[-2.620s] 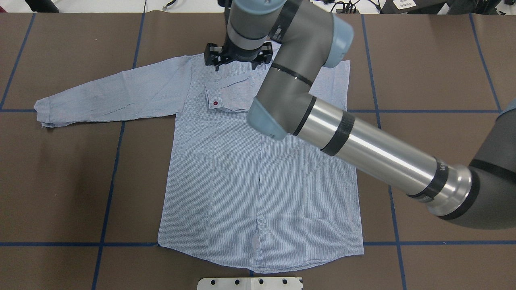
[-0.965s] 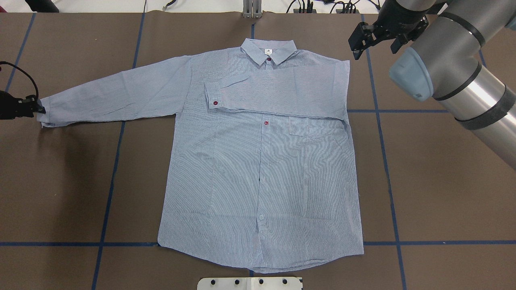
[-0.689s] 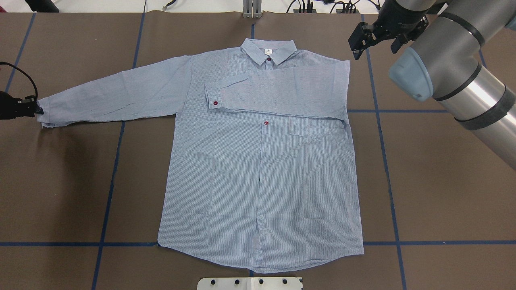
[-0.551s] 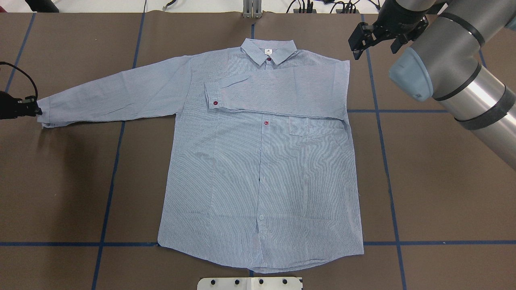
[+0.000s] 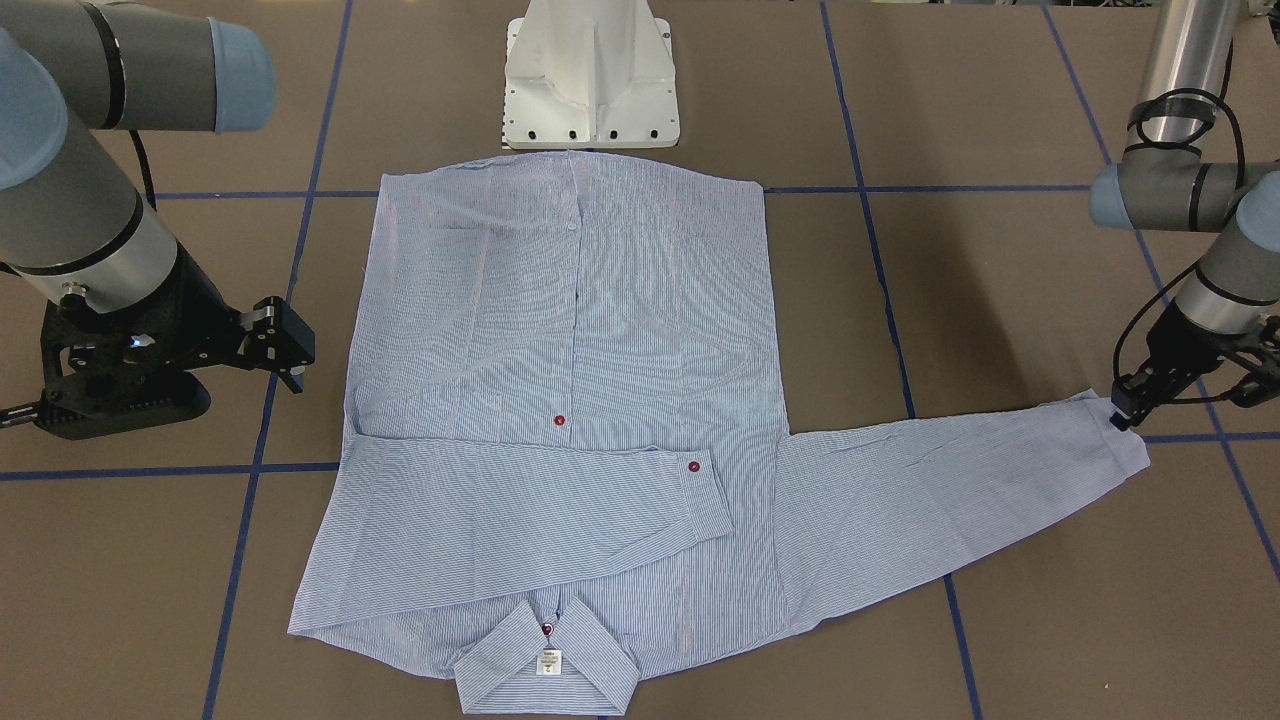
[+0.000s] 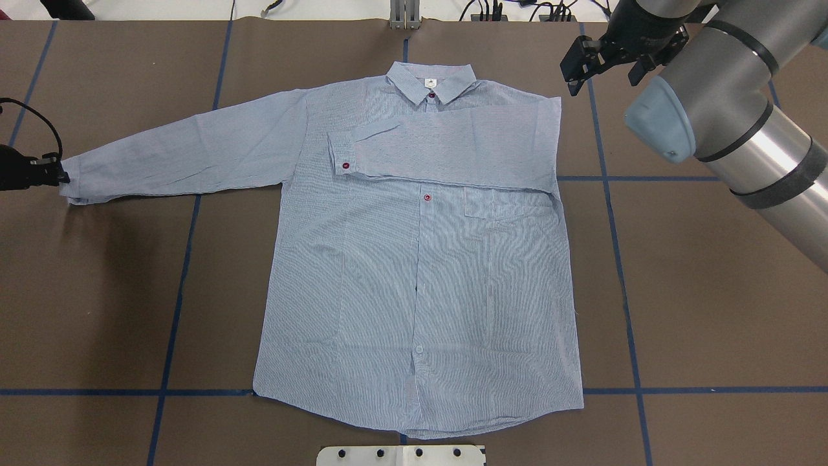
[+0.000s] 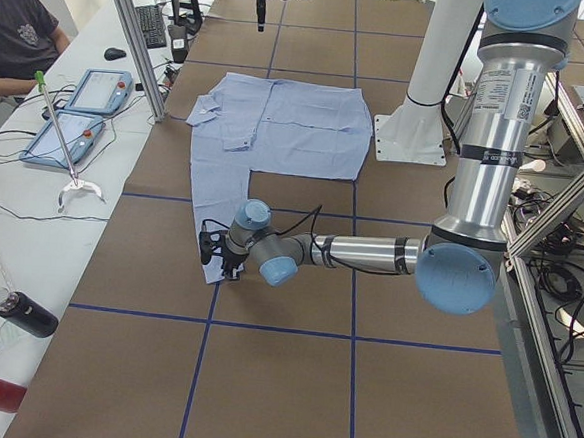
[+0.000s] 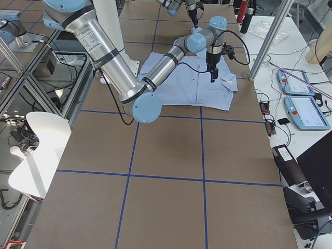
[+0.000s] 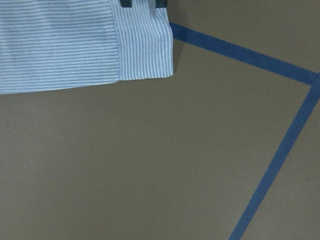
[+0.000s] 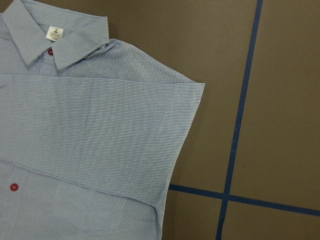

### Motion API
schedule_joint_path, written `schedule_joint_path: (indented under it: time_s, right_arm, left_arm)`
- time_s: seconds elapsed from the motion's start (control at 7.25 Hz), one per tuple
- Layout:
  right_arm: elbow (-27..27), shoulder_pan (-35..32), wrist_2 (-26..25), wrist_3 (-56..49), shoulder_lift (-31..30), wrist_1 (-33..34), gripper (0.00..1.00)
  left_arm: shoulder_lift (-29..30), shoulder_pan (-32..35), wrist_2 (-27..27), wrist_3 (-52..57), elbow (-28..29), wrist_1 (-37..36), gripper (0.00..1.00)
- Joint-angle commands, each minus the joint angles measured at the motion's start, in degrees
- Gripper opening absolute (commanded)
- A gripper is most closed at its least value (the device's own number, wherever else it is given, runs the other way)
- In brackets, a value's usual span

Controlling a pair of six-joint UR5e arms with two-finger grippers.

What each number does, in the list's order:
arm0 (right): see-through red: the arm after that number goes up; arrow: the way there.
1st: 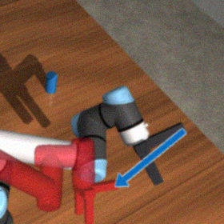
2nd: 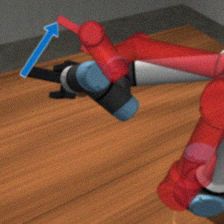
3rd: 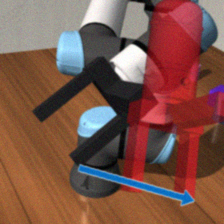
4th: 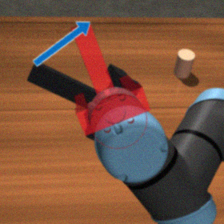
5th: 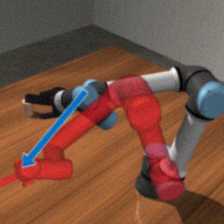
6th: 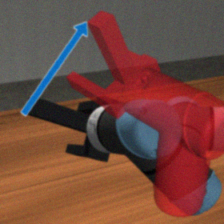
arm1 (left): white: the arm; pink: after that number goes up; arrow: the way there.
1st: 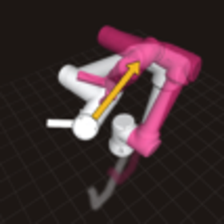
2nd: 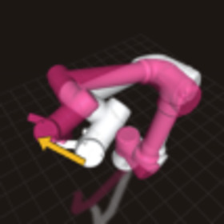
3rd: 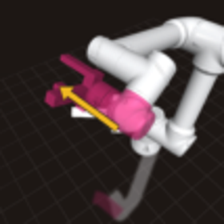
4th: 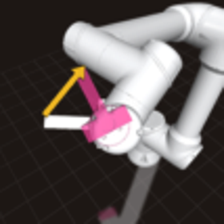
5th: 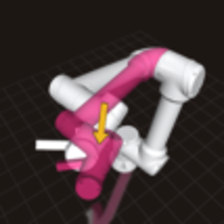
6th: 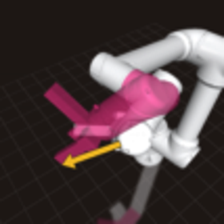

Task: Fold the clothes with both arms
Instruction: 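Grasp the sleeve cuff nearest the left gripper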

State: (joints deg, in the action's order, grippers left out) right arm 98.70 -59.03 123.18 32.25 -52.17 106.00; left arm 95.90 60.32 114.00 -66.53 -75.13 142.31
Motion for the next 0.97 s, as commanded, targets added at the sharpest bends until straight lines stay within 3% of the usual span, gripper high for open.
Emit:
schedule_joint_path:
  time_s: [0.0,0.83]
  right_arm:
    - [-0.09,-0.03,-0.13,0.00,-0.39,0.00,1.00]
    - [0.09,-0.03,-0.14,0.00,-0.83,0.00,1.00]
  left_arm:
    - [0.16,-0.02,0.09,0.00,0.33,-0.01,0.31]
    - [0.34,-0.90,0.09,-0.18,0.34,-0.01,0.32]
